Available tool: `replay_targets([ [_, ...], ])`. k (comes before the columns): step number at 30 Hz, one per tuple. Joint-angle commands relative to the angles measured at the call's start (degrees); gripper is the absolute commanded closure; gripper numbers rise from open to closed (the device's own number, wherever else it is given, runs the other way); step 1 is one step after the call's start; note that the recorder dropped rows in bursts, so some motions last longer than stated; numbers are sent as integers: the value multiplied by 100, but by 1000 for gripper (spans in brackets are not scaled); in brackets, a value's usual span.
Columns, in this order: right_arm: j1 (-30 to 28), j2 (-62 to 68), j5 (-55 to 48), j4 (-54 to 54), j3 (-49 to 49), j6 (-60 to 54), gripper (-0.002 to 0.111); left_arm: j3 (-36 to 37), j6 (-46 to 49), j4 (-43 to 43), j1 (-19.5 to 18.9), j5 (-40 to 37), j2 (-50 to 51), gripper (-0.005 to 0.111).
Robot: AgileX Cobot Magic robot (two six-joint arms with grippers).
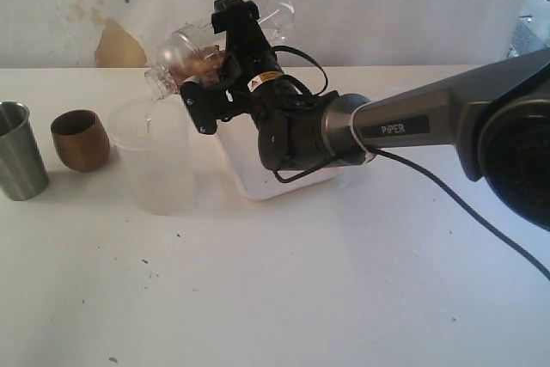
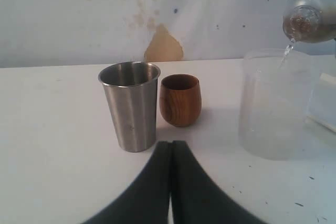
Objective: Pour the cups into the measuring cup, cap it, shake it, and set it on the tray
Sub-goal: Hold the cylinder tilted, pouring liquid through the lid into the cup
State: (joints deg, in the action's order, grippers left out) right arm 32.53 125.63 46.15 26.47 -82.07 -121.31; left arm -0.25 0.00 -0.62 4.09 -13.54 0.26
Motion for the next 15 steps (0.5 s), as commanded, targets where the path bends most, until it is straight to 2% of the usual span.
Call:
replay_targets([
  [1,-57,-95,424,66,-213,-99,108,25,0,-8,2,17,-26,107],
  [15,-129,-95,107,156,-345,-99,108,25,0,-8,2,17,-26,107],
])
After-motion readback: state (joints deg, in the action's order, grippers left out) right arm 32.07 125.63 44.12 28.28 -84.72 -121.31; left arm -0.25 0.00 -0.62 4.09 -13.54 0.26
